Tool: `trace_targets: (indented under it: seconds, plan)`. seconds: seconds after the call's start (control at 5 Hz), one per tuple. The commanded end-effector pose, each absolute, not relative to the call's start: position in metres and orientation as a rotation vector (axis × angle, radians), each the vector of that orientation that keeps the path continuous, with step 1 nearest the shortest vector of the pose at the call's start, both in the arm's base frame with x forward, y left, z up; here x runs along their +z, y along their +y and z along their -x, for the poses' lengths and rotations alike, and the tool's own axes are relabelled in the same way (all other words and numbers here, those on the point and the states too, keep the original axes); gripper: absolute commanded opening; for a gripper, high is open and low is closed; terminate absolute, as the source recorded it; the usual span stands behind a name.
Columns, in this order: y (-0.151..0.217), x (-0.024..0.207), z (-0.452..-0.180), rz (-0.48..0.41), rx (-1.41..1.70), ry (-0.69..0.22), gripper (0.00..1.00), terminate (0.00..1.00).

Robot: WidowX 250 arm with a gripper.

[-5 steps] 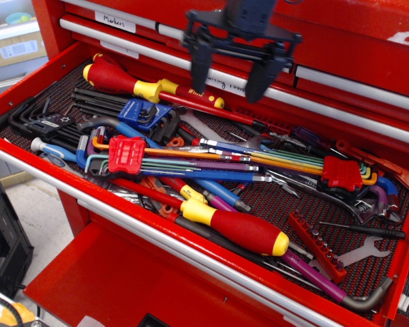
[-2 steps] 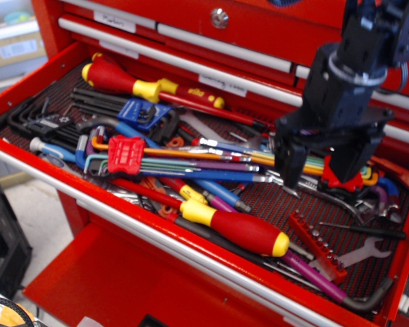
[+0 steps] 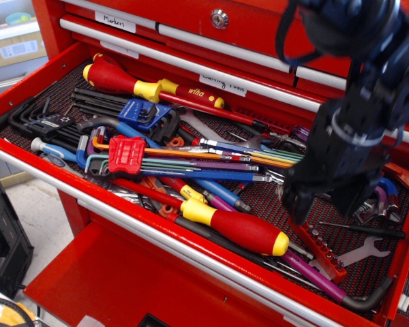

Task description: Pick up bit holder

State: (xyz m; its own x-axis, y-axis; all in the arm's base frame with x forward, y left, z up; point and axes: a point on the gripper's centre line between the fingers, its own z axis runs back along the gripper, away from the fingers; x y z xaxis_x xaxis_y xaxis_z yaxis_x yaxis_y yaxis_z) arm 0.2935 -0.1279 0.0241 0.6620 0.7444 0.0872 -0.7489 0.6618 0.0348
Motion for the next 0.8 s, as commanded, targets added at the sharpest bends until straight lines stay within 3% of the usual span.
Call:
trace_targets:
  seconds: [0.0, 0.2, 0.4, 0.6]
  plan:
    - [-0.135, 0.015, -0.304, 0.022, 0.942, -0.127, 1.0, 0.0]
    - [-0.134, 0.005, -0.303, 0.068, 0.953, -0.117, 1.0, 0.0]
    - [-0.135, -0.001, -0.303, 0.08, 0.965, -0.106, 0.0, 0.0]
    - [-0.134, -0.002, -0.304, 0.088, 0.955, -0.098, 0.0, 0.0]
